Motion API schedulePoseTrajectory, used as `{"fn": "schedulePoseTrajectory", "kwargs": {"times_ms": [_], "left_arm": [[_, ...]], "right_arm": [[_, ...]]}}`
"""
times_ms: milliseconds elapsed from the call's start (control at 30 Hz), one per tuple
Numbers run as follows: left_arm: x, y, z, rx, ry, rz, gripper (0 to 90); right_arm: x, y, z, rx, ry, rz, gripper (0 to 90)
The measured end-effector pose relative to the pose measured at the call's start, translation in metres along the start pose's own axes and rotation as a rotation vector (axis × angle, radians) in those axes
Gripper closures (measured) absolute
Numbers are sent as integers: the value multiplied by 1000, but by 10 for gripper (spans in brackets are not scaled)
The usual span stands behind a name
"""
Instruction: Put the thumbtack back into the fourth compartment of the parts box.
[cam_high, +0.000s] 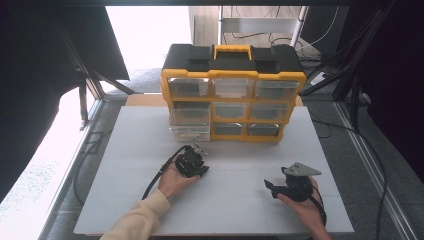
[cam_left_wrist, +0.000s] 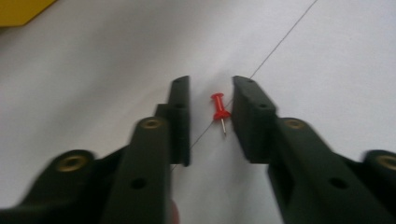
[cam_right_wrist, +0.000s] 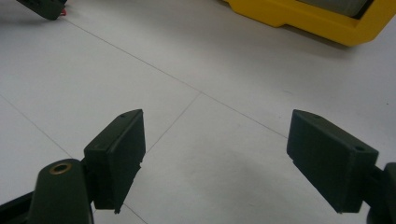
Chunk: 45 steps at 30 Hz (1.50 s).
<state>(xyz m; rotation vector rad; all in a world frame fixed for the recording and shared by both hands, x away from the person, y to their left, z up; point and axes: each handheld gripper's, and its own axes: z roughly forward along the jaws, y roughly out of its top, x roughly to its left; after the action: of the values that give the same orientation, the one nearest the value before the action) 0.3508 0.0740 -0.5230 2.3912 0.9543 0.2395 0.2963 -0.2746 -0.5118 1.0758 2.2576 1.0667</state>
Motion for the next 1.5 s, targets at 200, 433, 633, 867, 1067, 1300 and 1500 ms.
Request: {"fn": "schedulePoseTrajectory", "kwargs": {"times_ms": [200, 433, 633, 867, 1067, 1300, 1500], "left_arm": [[-2, 0, 0, -2, 1, -4, 831], [-1, -6, -19, -73, -72, -30, 833], [-5, -7, -65, -243, -124, -42, 833], [-4, 1, -121, -430, -152, -47, 832], [7, 11, -149, -516, -139, -64, 832], [22, 30, -162, -527, -77, -66, 832], [40, 44, -160, -508, -14, -90, 832]], "right_arm": [[0, 0, -1, -3, -2, 0, 198], [-1, 0, -2, -5, -4, 0, 198], [0, 0, -2, -6, -6, -4, 198], [0, 1, -2, -6, -9, -5, 198], [0, 1, -2, -2, -7, -4, 197], [0, 1, -1, 0, -7, -6, 197], [1, 1, -1, 0, -2, -4, 196]]}}
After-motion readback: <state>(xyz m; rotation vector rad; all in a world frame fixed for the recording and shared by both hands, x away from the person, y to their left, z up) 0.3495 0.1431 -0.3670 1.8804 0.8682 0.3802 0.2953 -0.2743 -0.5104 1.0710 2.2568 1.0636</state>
